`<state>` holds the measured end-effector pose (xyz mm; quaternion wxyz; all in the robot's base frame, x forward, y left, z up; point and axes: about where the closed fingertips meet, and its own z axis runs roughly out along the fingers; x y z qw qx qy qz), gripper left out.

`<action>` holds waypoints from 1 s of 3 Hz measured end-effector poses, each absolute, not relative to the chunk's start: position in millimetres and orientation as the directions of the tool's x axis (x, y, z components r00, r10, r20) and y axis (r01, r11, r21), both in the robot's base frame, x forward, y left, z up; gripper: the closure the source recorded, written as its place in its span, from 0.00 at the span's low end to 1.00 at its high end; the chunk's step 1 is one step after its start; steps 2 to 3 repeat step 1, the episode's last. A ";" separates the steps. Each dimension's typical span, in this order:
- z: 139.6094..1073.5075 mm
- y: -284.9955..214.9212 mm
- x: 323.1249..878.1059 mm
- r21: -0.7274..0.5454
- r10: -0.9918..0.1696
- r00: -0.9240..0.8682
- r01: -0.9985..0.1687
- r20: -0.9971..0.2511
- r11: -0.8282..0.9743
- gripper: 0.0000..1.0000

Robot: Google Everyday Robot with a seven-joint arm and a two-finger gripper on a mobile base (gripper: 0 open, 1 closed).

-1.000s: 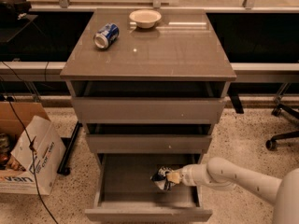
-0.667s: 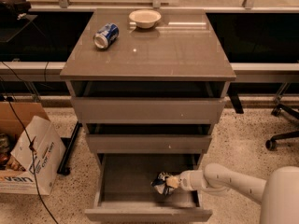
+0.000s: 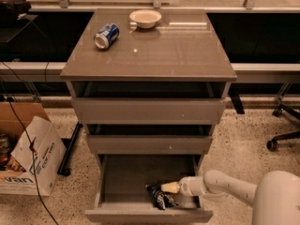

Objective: Place blue chip bag into bottom drawer

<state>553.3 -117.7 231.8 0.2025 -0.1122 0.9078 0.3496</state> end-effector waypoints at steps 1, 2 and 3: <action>231.5 -115.9 552.7 0.590 -0.064 -0.893 -0.347 -0.446 0.729 0.00; 231.5 -115.9 552.7 0.590 -0.064 -0.893 -0.347 -0.446 0.729 0.00; 231.5 -115.9 552.7 0.590 -0.064 -0.893 -0.347 -0.446 0.729 0.00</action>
Offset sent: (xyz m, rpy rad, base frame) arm 0.0000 0.0000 0.0000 0.0000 0.0000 0.0000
